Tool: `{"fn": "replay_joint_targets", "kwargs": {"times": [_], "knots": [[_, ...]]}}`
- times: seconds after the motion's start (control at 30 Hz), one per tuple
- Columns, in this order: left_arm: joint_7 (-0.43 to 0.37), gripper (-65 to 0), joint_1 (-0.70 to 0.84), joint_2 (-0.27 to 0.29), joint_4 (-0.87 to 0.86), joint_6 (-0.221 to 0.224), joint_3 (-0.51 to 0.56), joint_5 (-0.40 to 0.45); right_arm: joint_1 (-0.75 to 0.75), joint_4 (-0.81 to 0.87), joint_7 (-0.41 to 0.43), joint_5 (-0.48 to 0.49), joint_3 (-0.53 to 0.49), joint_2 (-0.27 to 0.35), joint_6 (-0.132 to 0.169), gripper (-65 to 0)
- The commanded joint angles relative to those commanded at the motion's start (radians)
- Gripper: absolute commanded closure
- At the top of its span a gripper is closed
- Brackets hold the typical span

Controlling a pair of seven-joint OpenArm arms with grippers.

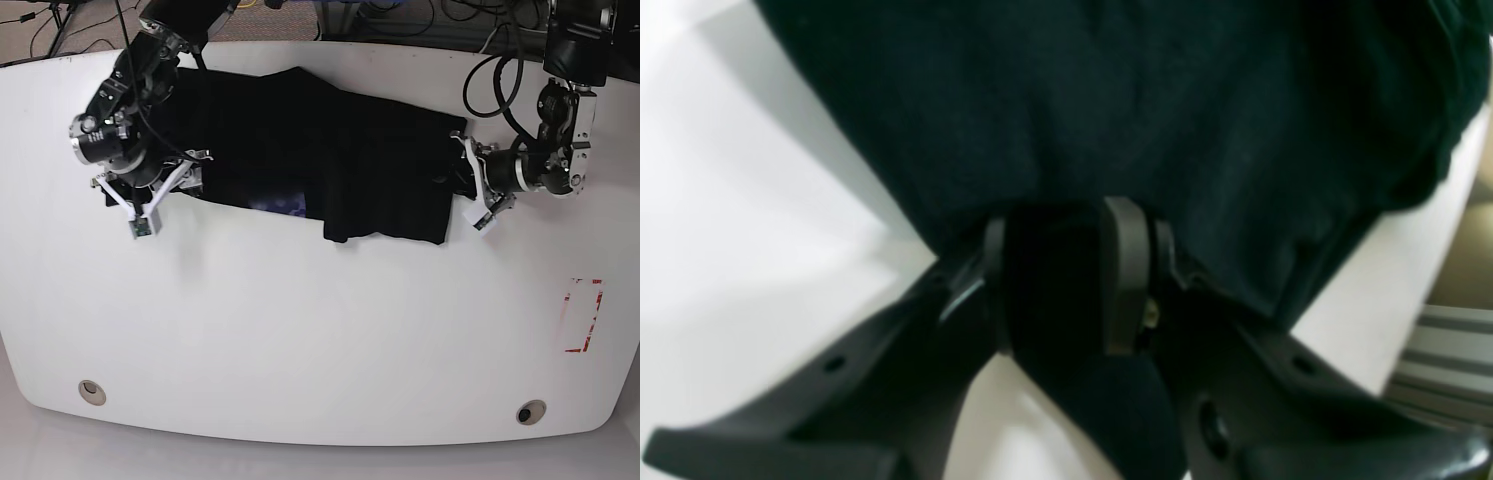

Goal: Layout the t-shirt on the table in an organized manner, then fold the t-shirt properly
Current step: 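Release the shirt with both grippers and pull them apart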

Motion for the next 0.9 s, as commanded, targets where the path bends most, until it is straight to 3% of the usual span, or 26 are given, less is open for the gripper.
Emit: {"fn": "replay_joint_targets", "kwargs": {"times": [0.17, 0.53, 0.7, 0.9], "knots": [[-0.018, -17.2, -0.002, -0.028, -0.017, 0.000, 0.000, -0.002, 0.009, -0.069, 0.000, 0.097, 0.112, 0.026, 0.000, -65.0], [-0.015, -17.2, 0.006, -0.037, -0.015, 0.000, -0.040, -0.003, -0.032, -0.278, 0.000, 0.170, 0.227, 0.064, 0.000, -65.0], [-0.014, -17.2, 0.031, -0.037, -0.006, 0.000, -0.080, -0.003, -0.069, -0.298, 0.000, 0.226, 0.219, 0.060, 0.000, -65.0], [-0.012, -17.2, 0.037, -0.034, 0.017, 0.000, -0.077, -0.003, -0.086, -0.299, 0.000, 0.227, 0.123, 0.026, 0.000, -65.0]]}}
